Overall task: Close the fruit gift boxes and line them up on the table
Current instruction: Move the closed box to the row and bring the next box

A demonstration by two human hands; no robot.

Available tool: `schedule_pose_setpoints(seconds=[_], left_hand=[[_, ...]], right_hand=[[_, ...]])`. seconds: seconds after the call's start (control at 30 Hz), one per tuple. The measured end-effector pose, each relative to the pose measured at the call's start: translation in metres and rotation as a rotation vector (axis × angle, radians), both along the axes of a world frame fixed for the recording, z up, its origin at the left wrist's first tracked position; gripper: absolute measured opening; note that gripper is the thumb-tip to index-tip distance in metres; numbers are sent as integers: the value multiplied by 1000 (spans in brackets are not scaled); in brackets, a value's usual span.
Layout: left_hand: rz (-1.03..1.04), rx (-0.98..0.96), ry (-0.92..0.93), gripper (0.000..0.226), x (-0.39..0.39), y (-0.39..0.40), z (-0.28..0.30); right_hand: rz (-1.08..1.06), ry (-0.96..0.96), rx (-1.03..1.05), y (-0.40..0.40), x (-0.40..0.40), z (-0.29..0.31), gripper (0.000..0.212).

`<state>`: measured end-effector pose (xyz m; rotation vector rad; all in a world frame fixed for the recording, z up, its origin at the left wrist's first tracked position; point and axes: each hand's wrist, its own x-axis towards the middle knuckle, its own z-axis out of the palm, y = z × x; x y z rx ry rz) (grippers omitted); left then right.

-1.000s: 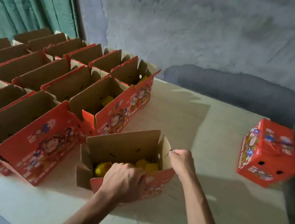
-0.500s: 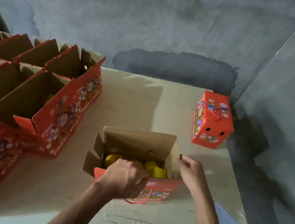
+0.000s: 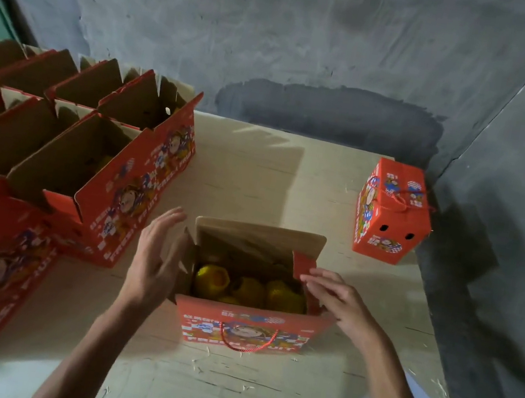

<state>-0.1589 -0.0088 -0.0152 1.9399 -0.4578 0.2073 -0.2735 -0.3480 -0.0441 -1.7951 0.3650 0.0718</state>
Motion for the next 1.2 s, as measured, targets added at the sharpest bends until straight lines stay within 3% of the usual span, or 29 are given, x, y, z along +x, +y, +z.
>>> schedule_pose_setpoints(seconds=[0.1, 0.17, 0.33, 0.47, 0.63, 0.83, 0.97, 1.13, 1.2], left_hand=[[-11, -317, 360, 40, 13, 16, -19], [-68, -415, 502, 35, 14, 20, -32], [-172, -343, 553, 38, -1, 11, -49], [-256, -333, 647, 50, -2, 6, -55], [-401, -138, 544, 41, 8, 12, -60], [-281, 232, 203, 45, 18, -2, -71], [-328, 419, 39, 32, 30, -4, -67], [-438, 451, 75, 21, 46, -16, -57], [-353, 475, 117, 26, 51, -17, -63]], right_hand=[[-5, -65, 42, -3, 1, -15, 26], [-15, -65, 47, -3, 2, -20, 29], [15, -32, 56, -7, 3, -23, 36], [-1, -44, -91, -1, 0, -23, 38], [83, -39, -170, -1, -11, -22, 50], [136, 8, -313, -1, -11, -19, 57], [170, 21, -411, -7, 3, -15, 41], [150, 120, -435, -8, 28, 1, 3], [61, 146, -463, -1, 32, 0, 18]])
